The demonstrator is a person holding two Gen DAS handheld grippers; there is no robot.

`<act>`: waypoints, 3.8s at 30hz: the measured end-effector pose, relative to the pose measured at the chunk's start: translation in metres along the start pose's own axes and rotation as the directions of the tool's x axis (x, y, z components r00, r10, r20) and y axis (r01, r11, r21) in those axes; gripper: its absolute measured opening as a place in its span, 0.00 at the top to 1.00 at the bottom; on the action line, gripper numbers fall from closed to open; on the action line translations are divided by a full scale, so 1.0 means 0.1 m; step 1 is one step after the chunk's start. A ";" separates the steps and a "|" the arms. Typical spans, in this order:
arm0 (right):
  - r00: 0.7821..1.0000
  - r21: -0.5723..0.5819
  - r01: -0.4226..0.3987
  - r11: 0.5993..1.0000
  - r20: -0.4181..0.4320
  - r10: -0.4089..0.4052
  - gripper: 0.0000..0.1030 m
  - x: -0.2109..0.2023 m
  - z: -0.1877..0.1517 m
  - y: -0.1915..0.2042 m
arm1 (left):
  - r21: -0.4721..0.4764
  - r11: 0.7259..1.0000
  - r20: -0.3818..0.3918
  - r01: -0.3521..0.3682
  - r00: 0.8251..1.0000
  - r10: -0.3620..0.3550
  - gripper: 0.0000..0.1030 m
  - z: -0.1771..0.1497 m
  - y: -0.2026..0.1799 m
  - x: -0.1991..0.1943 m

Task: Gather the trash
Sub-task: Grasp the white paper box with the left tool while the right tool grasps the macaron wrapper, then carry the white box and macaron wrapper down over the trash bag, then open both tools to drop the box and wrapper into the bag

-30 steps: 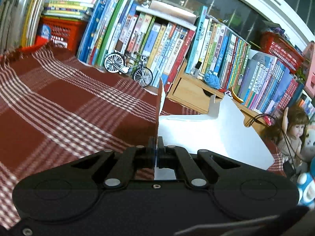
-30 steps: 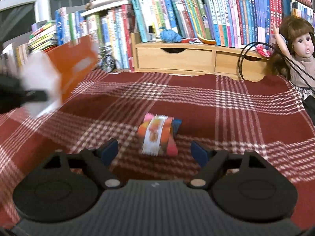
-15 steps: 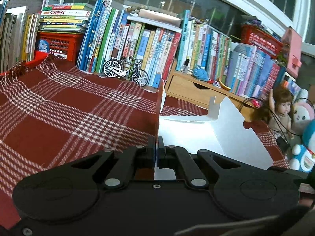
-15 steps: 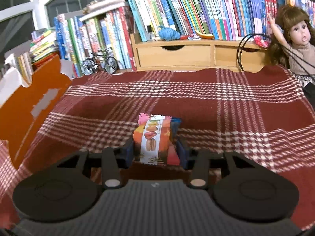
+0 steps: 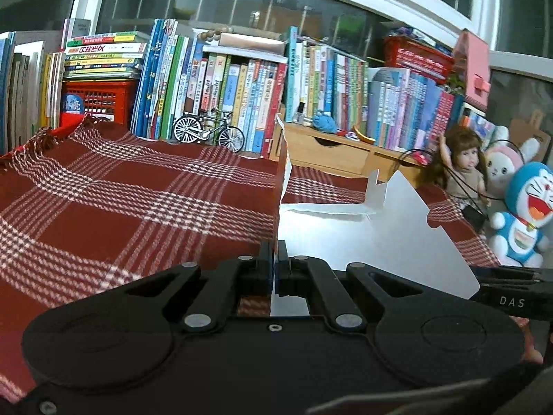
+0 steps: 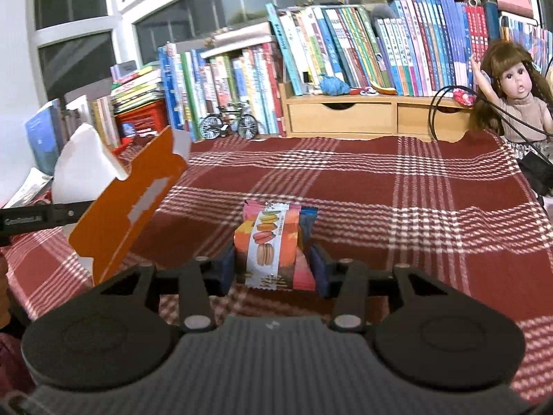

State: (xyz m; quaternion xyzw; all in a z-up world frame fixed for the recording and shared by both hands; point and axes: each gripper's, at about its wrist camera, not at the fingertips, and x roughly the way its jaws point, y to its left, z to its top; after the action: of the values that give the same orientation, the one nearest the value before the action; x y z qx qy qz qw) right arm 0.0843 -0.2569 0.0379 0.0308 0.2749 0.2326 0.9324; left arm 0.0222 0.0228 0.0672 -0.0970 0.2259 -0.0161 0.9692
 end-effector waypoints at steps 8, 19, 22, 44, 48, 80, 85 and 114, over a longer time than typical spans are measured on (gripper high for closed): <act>0.999 -0.010 -0.044 0.999 0.013 0.044 0.51 -0.36 -0.23 0.17 | 0.052 0.998 0.009 0.024 1.000 -0.025 0.99 -0.28 -0.07 -0.45; 0.997 -0.047 -0.073 0.996 -0.024 0.072 0.51 -0.74 -0.65 0.39 | 0.111 0.992 -0.041 0.063 0.997 -0.059 0.99 -0.72 -0.03 -0.99; 0.995 -0.061 -0.092 0.994 -0.046 0.089 0.50 -0.85 -0.77 0.44 | 0.130 0.989 -0.061 0.070 0.996 -0.062 0.99 -0.84 -0.02 -1.13; 0.960 -0.090 -0.144 0.985 -0.253 0.117 0.50 -0.96 -1.71 0.76 | 0.236 0.972 -0.326 0.021 0.944 0.059 0.98 -1.86 0.02 -1.39; 0.948 -0.083 -0.137 0.987 -0.298 0.107 0.50 -0.89 -1.90 0.77 | 0.250 0.968 -0.384 0.007 0.919 0.093 0.98 -2.02 0.03 -1.26; 0.890 -0.070 -0.109 0.992 -0.451 0.066 0.48 -0.34 -2.34 0.72 | 0.274 0.960 -0.557 -0.059 0.804 0.208 0.89 -2.70 0.03 -0.48; 0.889 -0.071 -0.113 0.991 -0.453 0.069 0.47 -0.31 -2.33 0.74 | 0.270 0.961 -0.557 -0.060 0.804 0.207 0.86 -2.71 0.07 -0.49; 0.892 -0.026 -0.105 0.994 -0.445 0.082 0.21 -0.28 -2.33 0.73 | 0.249 0.966 -0.562 -0.063 0.804 0.197 0.36 -2.70 -0.01 -0.51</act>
State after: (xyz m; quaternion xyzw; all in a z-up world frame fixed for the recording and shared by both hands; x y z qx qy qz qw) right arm -0.0897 -0.2214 -0.1317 -0.0329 0.4720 0.2847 0.8337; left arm -0.1430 -0.0235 -0.1476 0.0352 0.5143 -0.0029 0.8569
